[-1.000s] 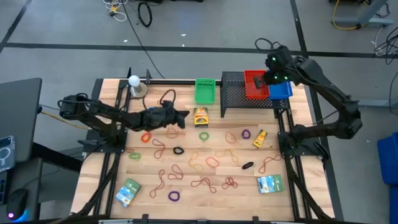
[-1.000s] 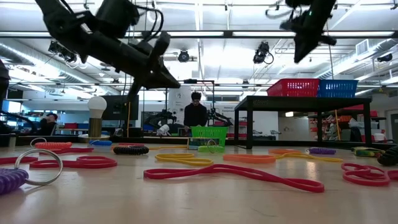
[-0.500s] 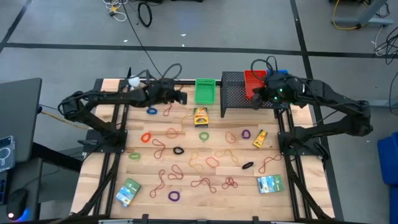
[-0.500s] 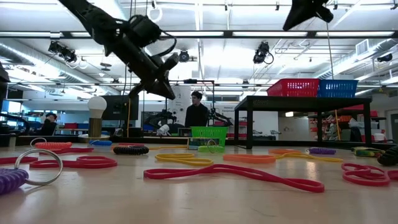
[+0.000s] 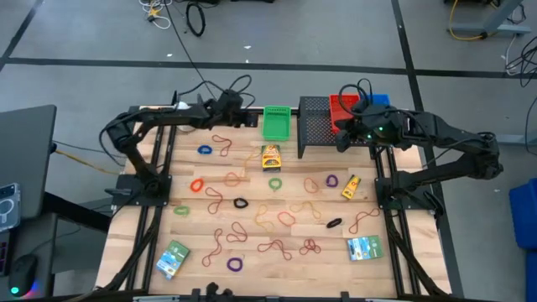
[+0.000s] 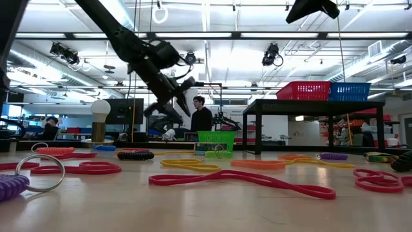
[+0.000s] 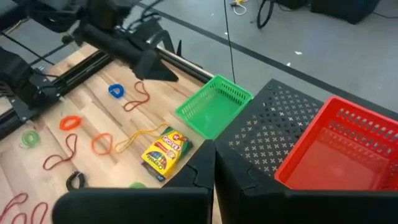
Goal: Pick & Place Office Desk Supplies
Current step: Put the green bin on the shelf
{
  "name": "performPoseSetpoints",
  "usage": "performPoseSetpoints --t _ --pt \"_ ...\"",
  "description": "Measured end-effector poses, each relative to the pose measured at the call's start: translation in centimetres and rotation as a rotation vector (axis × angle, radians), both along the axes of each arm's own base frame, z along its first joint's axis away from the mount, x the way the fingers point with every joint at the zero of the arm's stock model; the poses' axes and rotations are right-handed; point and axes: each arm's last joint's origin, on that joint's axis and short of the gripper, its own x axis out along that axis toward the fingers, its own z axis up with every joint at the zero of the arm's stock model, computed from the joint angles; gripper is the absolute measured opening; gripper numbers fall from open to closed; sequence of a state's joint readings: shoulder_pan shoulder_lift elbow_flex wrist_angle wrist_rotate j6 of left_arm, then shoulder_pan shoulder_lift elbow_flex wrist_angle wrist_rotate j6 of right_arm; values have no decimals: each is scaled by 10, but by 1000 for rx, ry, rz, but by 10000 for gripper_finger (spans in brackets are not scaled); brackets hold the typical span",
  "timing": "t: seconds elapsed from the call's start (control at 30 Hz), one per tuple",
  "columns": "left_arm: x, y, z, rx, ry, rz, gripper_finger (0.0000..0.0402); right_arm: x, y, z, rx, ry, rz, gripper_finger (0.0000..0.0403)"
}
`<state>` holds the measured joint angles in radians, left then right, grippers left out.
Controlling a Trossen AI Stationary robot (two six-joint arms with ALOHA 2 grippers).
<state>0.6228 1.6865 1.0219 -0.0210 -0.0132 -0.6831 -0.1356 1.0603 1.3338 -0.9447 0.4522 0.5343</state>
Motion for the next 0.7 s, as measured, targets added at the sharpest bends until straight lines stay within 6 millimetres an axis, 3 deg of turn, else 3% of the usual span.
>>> performPoseSetpoints --t 0.2,0.37,0.53,0.7 --pt "29 9 -12 -48 49 -28 179 0 0 0 0 0 0 7" --pt "48 8 -26 -68 85 -55 179 0 0 0 1 1 1 7" --pt "56 3 -38 -91 123 -50 152 0 1 0 -4 5 10 7" --pt "53 0 -40 -98 179 -61 96 1 4 0 -12 6 22 7"
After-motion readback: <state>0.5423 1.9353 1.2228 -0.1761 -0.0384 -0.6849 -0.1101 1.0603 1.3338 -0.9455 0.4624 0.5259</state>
